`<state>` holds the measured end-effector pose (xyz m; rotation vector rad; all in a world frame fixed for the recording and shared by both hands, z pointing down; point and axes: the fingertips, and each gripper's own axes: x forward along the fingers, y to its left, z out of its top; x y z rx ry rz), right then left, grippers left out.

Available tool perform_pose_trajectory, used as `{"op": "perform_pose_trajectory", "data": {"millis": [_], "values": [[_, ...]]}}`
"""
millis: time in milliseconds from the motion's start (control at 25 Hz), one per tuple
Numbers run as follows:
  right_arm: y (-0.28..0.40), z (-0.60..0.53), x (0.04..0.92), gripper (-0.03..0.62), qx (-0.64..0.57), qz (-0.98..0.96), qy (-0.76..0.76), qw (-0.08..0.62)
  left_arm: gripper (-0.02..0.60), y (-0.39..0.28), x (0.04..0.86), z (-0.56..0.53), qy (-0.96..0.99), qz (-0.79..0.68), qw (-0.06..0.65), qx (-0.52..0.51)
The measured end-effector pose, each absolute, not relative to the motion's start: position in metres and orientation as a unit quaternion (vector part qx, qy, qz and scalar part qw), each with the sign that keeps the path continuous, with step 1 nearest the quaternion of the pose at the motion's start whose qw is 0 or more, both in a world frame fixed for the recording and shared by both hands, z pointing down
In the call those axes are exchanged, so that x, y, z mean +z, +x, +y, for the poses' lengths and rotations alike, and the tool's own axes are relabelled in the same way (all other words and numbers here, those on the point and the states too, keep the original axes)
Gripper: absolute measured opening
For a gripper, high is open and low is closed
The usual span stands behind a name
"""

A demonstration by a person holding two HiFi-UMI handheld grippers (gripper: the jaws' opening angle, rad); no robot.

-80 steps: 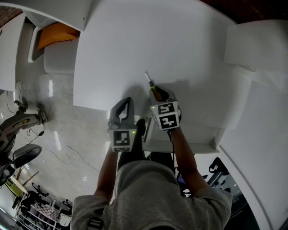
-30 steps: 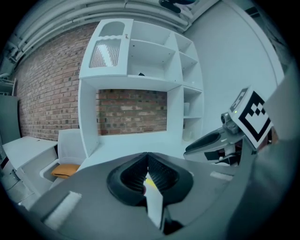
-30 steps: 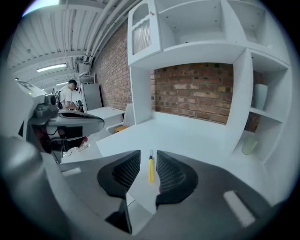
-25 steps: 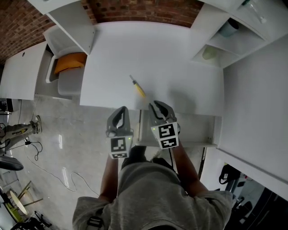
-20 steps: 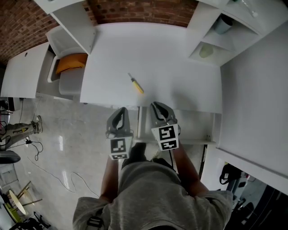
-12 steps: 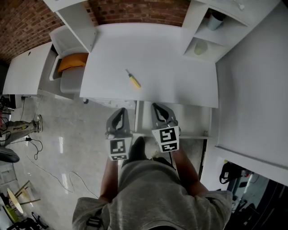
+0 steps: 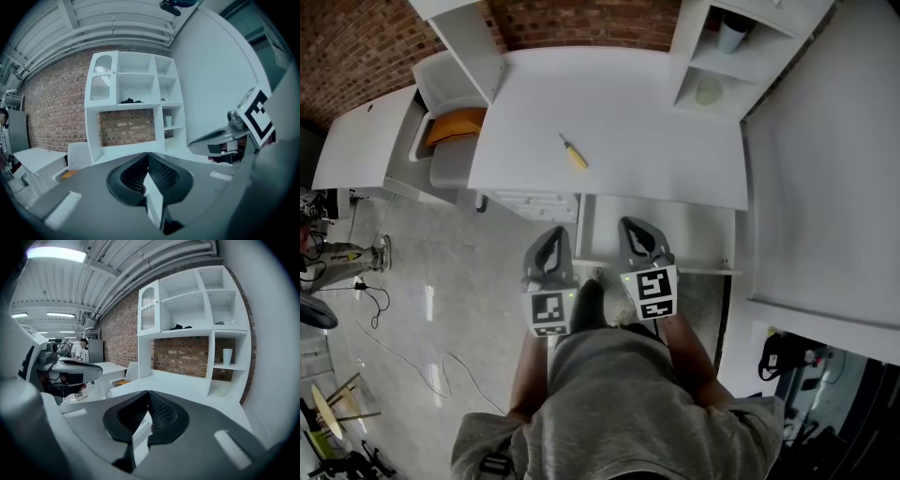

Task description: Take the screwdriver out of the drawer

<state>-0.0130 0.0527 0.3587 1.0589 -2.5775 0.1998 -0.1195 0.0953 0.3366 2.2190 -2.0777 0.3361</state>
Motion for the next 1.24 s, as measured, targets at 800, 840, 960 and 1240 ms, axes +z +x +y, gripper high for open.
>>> {"op": "perform_pose_trajectory", "data": {"millis": [800,840,960,1240], "values": [[-0.012,0.088,0.342,0.003,0.055,-0.915,0.366,0.16,0.012,-0.114,0.321,0.132,0.721,-0.685,0.024,0.101],[-0.012,0.089,0.342,0.003,0.055,-0.915,0.366,0.16,0.012,-0.114,0.322,0.132,0.721,-0.685,0.024,0.101],[-0.012,0.089,0.343,0.003,0.054,-0.915,0.366,0.161,0.012,-0.113,0.321,0.131,0.722,-0.684,0.023,0.102],[-0.012,0.091,0.345,0.003,0.057,-0.914,0.368,0.161,0.012,-0.115,0.324,0.134,0.722,-0.684,0.024,0.103]]}}
